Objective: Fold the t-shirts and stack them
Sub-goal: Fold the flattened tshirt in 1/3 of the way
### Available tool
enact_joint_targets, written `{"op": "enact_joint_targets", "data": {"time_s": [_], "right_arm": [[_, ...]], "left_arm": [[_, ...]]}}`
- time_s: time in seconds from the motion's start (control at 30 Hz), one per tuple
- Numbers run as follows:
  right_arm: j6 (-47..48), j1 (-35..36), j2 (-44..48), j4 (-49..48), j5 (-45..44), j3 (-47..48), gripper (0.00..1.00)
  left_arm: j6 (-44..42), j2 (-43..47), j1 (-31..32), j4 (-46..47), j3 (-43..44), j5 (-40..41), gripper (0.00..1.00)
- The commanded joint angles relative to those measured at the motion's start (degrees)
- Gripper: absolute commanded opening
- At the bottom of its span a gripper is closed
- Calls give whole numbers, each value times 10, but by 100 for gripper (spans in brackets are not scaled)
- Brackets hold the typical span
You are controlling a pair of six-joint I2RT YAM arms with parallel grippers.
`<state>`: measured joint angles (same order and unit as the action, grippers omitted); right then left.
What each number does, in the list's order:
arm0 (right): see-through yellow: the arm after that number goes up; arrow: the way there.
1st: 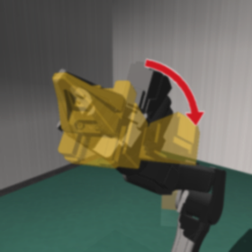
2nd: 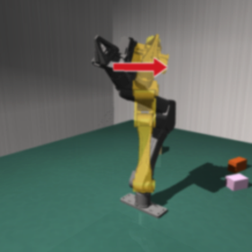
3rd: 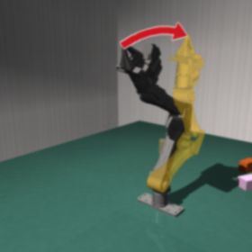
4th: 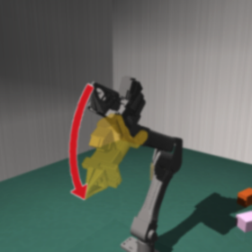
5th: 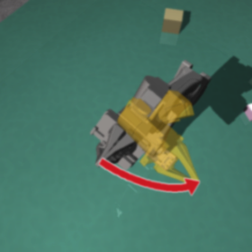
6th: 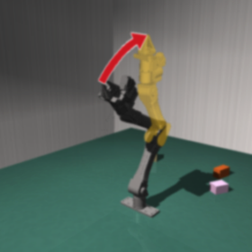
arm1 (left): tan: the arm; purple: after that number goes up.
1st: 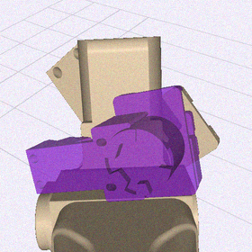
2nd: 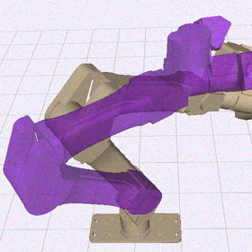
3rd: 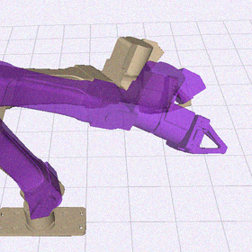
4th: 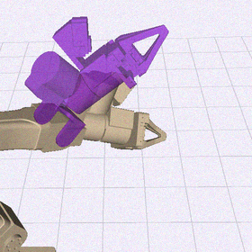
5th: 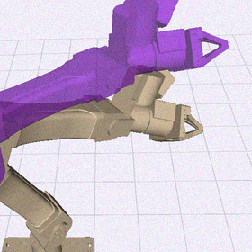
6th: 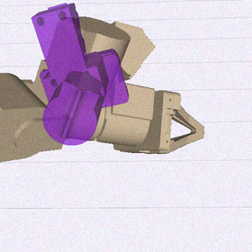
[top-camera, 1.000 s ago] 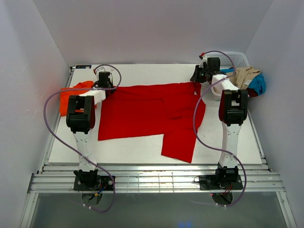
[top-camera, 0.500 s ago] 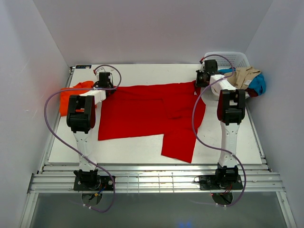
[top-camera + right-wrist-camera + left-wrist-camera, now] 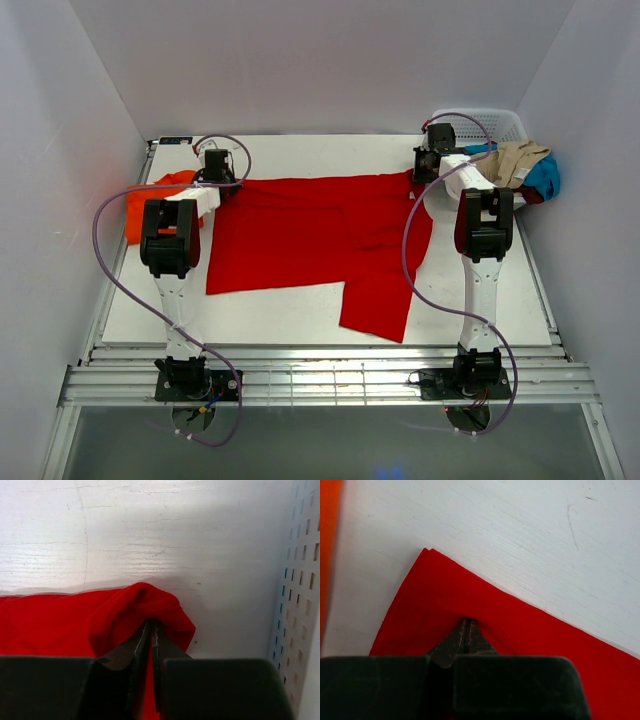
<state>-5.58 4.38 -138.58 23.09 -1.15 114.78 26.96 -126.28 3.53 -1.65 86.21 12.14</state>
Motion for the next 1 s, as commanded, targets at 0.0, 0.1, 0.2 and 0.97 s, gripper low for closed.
{"op": "enact_joint_targets", "data": {"time_s": [0.0,0.1,0.2,0.97], "right_arm": [[2,-20,-12,49,-62,8,11],[0,-24,-12,50,-65,1,11],[-1,-24,-7,50,-70,-9,11],[27,-24,52,-51,8,-42,30]], "left_arm": [[1,-16,-15,-39,-3,4,0],[5,-13,-15,-38,-12,-2,0],[13,-3,-15,-39,-25,1,0],[-24,66,-15,66,-32,-32,17]]}}
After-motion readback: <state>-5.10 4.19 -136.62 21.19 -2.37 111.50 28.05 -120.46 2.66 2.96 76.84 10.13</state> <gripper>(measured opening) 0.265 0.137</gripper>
